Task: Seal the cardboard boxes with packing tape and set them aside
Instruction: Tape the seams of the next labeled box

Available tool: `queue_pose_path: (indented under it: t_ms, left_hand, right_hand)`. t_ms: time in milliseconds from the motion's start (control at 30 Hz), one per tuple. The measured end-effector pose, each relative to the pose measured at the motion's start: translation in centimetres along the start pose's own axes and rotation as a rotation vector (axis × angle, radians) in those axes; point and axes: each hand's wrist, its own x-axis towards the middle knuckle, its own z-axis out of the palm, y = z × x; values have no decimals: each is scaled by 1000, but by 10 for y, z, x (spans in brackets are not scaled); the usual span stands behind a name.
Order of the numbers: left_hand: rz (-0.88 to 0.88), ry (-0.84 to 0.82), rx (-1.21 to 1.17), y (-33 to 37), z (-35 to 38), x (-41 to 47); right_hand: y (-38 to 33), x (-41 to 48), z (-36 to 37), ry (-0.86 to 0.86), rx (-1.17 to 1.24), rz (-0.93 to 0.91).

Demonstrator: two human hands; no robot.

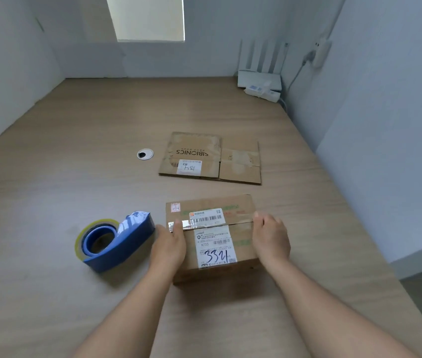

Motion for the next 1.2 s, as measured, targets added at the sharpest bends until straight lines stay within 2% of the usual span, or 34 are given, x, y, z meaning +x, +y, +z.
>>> queue_pose_path:
  t_ms: [100, 200, 267, 367, 467, 533, 633, 667, 733, 800, 900, 967, 1067, 1200]
  left_hand:
    - [-69, 15, 68, -2, 7, 8]
    - [-77, 101, 130, -1, 15, 11]
    - [-62, 146, 152, -1, 16, 14]
    - [-48, 188, 149, -2, 17, 13]
    - [-93, 195, 33, 0, 15, 10]
    - [-113, 116, -112, -2, 9, -1]
    - [-159, -136, -432, -15, -6, -40]
    - [-142, -210, -438, -19, -9, -53]
    - [-60, -249, -215, -27, -13, -73]
    - [29, -132, 51, -34, -12, -84]
    - [12, -1, 204, -22, -6, -102]
    - [50, -16, 316, -15, 5, -113]
    - [76, -50, 424, -11, 21, -121]
    - [33, -44, 389, -9, 28, -116]
  right_hand:
    - [-17, -3, -7, -103, -235, 10]
    - [-26, 3, -8, -144, -310, 14]
    - [-19, 15, -6, -127, -220, -5]
    - [-5, 32, -4, -127, 43, -10]
    - [0, 41, -6, -140, 81, -82]
    - [-2, 51, -9, -161, 7, -168]
    - [-16, 76, -15, -251, -175, -341]
    - [-24, 82, -15, -273, -266, -398]
    - [-42, 85, -11, -271, -428, -485]
    - [-58, 81, -1, -238, -493, -519]
    - [-73, 71, 13, -199, -533, -525]
    - [-78, 60, 19, -186, -559, -527]
    - [-74, 39, 22, -229, -554, -521]
    - [-52, 20, 14, -374, -489, -506]
